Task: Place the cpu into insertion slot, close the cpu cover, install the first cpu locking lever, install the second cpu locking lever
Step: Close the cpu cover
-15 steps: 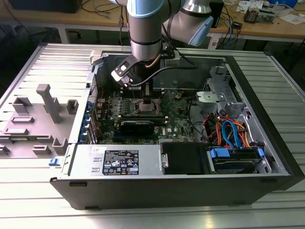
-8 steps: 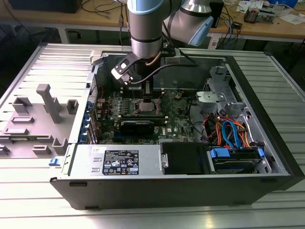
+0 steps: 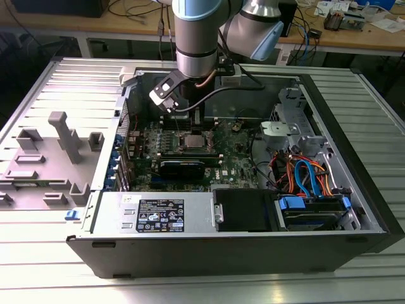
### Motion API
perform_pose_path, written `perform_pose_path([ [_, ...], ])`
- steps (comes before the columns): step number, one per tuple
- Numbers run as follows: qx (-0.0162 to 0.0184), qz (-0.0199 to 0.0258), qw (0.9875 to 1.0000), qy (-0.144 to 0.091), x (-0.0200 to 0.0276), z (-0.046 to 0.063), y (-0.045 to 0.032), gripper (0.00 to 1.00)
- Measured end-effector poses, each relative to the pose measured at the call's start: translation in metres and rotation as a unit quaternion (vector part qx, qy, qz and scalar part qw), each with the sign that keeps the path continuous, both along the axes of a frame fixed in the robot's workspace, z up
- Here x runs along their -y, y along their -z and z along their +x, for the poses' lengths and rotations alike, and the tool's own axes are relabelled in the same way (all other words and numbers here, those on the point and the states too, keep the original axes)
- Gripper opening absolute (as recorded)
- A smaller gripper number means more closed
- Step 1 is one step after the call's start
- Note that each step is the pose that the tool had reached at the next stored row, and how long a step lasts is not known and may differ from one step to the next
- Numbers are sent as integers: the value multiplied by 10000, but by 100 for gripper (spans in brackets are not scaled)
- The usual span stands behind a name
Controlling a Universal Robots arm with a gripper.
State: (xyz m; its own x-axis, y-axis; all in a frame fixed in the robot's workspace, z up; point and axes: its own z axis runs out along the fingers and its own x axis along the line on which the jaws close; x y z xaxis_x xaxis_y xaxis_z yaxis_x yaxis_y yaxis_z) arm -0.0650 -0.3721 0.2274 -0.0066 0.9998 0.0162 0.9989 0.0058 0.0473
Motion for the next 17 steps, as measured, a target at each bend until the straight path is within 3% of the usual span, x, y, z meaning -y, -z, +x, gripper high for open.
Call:
perform_pose_path([
  [17, -10, -1, 10000, 0, 0, 38, -24, 11],
])
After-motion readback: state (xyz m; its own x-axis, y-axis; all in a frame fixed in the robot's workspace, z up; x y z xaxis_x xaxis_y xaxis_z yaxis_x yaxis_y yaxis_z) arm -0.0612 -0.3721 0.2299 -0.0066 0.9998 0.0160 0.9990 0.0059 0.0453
